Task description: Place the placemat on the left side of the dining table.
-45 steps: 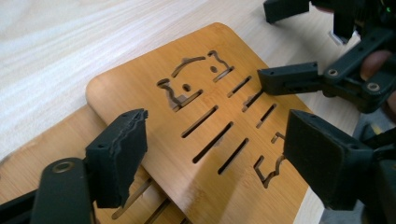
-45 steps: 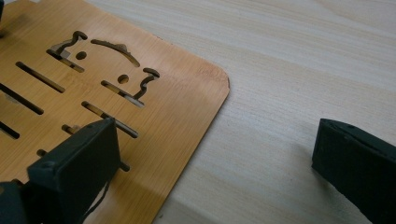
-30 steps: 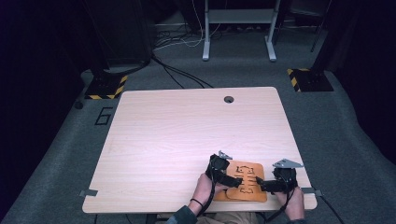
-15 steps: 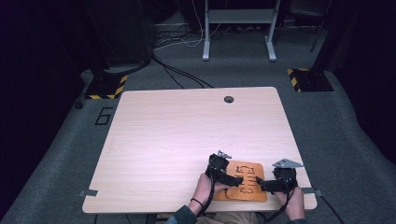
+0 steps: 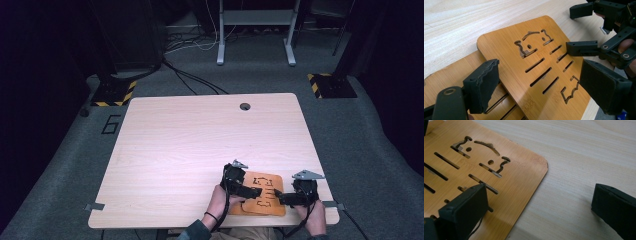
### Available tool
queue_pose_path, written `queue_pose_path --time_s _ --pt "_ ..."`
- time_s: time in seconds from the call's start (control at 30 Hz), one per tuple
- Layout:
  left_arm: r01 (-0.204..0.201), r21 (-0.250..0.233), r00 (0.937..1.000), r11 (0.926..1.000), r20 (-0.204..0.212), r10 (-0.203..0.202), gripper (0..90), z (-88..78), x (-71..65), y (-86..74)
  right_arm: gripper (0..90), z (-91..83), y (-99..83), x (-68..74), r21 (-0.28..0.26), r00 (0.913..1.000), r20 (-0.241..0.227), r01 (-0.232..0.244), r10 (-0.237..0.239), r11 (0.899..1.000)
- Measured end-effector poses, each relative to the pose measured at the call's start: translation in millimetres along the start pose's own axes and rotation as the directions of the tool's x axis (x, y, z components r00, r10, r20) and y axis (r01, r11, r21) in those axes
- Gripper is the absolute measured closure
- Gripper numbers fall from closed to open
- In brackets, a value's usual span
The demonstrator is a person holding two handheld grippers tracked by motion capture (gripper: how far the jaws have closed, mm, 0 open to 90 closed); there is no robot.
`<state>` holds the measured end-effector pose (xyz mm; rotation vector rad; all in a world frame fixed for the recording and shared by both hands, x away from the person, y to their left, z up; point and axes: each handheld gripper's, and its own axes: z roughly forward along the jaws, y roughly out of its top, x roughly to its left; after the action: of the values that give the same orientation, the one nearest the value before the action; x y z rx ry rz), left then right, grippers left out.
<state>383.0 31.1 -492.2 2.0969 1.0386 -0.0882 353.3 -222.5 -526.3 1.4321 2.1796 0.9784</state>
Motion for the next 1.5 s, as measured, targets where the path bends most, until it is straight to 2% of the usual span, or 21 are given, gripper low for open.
queue_pose_path --time_s 0.07,0.13,0.33,0.47,0.97,1.07,1.27,1.33,1.5 --pt "0.013 0.019 0.9997 0.9997 -0.019 -0.013 15.5 3.0 4.0 -2.6 0.0 0.0 0.0 0.0 0.0 1.0 0.0 0.001 -0.001 1.0" --pt "0.027 0.018 0.9994 0.9995 -0.021 -0.027 15.0 5.5 4.4 -4.0 0.0 0.0 -0.1 0.1 0.0 1.0 -0.001 0.0 0.0 1.0" --pt "0.028 0.024 0.9992 0.9993 -0.031 -0.027 13.9 7.7 3.1 -3.9 0.0 0.2 -0.2 0.1 -0.001 1.0 0.002 0.002 -0.002 1.0" --pt "0.055 0.018 0.9985 0.9983 -0.005 -0.054 13.9 6.6 6.2 -3.0 0.0 0.5 0.3 0.2 0.002 1.0 -0.002 0.0 0.0 1.0" --pt "0.068 0.003 0.9976 0.9977 0.017 -0.068 14.7 2.4 6.1 -0.4 0.0 0.0 0.1 -0.9 -0.001 1.0 -0.007 -0.006 0.006 1.0" --pt "0.068 -0.004 0.9975 0.9977 0.02 -0.068 16.4 0.3 6.4 0.9 0.0 -0.1 -0.1 -1.7 -0.006 0.9999 -0.008 -0.011 0.011 1.0" --pt "0.102 -0.022 0.9945 0.9946 0.028 -0.101 21.7 0.2 9.5 1.3 0.0 -0.5 -0.3 -2.2 -0.008 0.9998 -0.012 -0.014 0.014 1.0" --pt "0.102 -0.022 0.9944 0.9946 0.029 -0.101 24.4 -0.9 10.6 1.4 0.0 -0.6 -0.4 -2.5 -0.008 0.9998 -0.012 -0.015 0.015 1.0" --pt "0.131 -0.039 0.9908 0.9906 0.041 -0.129 32.3 -3.2 14.2 1.1 0.0 -0.8 -0.7 -3.2 -0.012 0.9997 -0.015 -0.019 0.018 1.0"
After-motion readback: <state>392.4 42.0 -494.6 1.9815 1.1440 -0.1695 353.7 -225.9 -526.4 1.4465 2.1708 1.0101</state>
